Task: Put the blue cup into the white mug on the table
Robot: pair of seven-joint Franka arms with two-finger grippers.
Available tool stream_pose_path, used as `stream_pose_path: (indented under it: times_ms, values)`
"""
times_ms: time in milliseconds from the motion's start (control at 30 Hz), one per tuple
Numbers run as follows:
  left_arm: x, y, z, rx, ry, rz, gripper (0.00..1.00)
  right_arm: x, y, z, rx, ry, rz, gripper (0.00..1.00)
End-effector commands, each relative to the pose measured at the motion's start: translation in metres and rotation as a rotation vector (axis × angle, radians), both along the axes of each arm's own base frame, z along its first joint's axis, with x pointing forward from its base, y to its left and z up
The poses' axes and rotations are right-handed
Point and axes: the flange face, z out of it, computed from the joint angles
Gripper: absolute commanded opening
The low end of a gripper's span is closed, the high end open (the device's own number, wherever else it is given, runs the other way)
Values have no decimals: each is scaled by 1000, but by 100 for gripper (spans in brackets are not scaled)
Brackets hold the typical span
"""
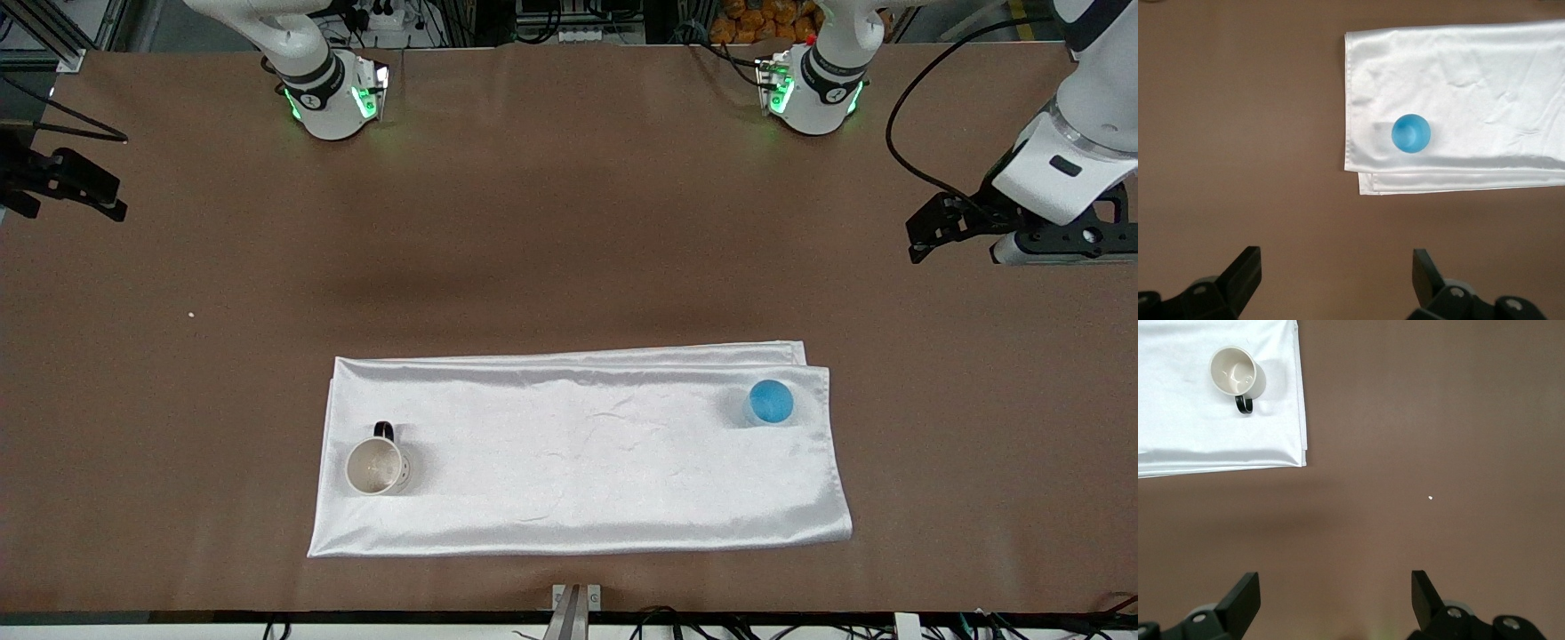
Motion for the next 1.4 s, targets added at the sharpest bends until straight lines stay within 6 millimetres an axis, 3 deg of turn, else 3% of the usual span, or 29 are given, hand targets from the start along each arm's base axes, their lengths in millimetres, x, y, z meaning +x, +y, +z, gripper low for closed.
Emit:
stream_pose_path:
  times_ms: [0,400,767,900,1100,1233,1367]
  values:
    - [-3,1,4,-7,3,-18,100,-3,-2,1,19,-5,-9,100]
    - [0,4,-1,-7,13,-13,100,-3,3,1,20,-4,-3,100]
    - [5,6,-10,-20,25,-1,100,14,33,-28,17,46,47,100]
    - [12,6,-20,-19,35,-2,100,31,48,-50,17,52,71,100]
    - [25,5,-41,-19,41,-4,100,64,87,-98,12,46,117,100]
    - [36,4,-58,-25,46,-7,100,89,103,-142,8,48,68,100]
    - [46,0,-75,-31,43,-14,100,110,131,-193,1,43,63,100]
